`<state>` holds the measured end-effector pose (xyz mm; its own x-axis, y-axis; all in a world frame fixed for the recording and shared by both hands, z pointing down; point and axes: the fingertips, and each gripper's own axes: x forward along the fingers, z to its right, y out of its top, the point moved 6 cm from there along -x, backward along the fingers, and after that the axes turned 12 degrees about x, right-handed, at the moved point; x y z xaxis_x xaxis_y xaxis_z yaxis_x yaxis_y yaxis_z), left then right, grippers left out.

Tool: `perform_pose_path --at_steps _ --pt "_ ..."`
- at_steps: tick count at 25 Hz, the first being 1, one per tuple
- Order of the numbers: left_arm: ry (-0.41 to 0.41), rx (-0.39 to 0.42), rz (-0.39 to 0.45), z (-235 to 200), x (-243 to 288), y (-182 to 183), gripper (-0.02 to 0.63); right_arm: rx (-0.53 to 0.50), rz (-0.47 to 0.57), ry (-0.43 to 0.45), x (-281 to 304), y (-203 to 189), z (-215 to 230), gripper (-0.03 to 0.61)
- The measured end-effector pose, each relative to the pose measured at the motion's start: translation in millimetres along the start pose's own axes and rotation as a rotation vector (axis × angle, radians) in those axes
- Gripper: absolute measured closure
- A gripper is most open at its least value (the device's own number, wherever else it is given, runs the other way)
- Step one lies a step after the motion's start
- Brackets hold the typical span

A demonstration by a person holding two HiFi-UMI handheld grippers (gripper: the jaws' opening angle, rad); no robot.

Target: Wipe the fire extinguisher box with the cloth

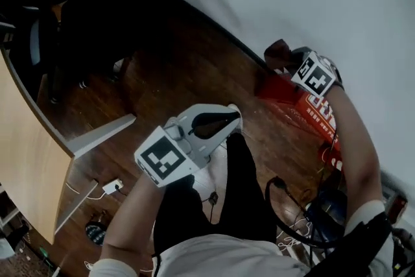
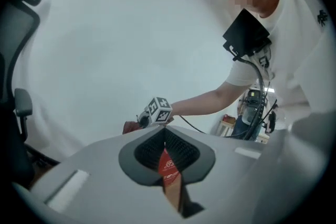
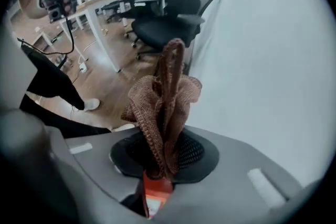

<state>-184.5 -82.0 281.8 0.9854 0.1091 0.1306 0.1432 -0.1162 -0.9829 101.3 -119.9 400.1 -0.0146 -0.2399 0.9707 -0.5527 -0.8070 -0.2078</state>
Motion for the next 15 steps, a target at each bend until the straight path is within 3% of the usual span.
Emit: perform_pose_path --at_steps 3,8,12,15 --pt "-0.096 0.077 0.0 27.0 -28.9 33.3 0.614 0.225 0.157 -0.082 -99.6 -29.3 -47.2 0.497" --pt "-0.242 0.089 -0.047 80.8 -56.6 80.3 0.614 0.665 0.368 -0.136 -222.7 -128.1 -165.9 0.497" --pt "-0.36 0.094 -0.076 134.5 -66.5 110.0 0.614 0.922 0.45 -0.164 -282.8 -196.4 -282.3 0.497" --pt "-0.389 0.124 -0.091 176.8 -72.3 123.5 0.614 1.059 0.544 -0.173 -315.8 -230.6 -352.0 0.497"
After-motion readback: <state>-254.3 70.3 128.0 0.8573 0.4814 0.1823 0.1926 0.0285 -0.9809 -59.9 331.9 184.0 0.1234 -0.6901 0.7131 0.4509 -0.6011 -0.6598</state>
